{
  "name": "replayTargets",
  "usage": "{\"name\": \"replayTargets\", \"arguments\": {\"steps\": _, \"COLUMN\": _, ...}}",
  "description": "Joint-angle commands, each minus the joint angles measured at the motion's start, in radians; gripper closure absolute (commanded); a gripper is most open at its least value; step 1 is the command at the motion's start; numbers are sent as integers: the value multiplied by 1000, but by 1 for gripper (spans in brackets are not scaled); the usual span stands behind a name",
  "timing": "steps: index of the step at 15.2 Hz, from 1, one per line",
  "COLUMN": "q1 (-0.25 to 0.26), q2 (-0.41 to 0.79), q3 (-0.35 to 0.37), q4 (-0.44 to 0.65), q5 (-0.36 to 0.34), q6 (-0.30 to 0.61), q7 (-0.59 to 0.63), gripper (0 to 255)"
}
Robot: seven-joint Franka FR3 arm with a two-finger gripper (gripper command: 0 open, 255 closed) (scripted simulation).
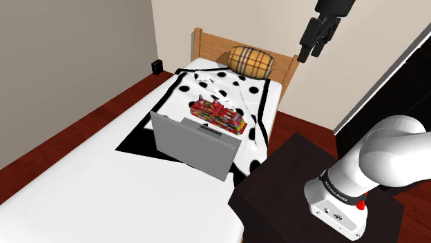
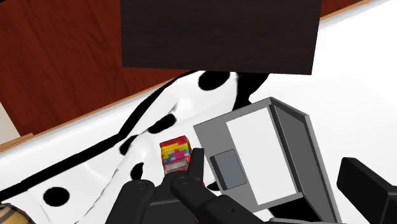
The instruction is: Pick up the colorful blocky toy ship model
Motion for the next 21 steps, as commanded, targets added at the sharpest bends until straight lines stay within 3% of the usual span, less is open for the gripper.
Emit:
{"name": "replayTargets", "arguments": {"steps": 1, "q1": 0, "q2": 0, "q3": 0, "q4": 0, "q5": 0, "q6": 0, "q7": 0, "gripper": 0}}
{"name": "replayTargets", "arguments": {"steps": 11, "q1": -6, "q2": 147, "q3": -2, "q4": -191, "q5": -5, "q6": 437, "q7": -34, "gripper": 0}}
{"name": "replayTargets", "arguments": {"steps": 21, "q1": -9, "q2": 455, "q3": -6, "q4": -215, "q5": -2, "q6": 867, "q7": -66, "gripper": 0}}
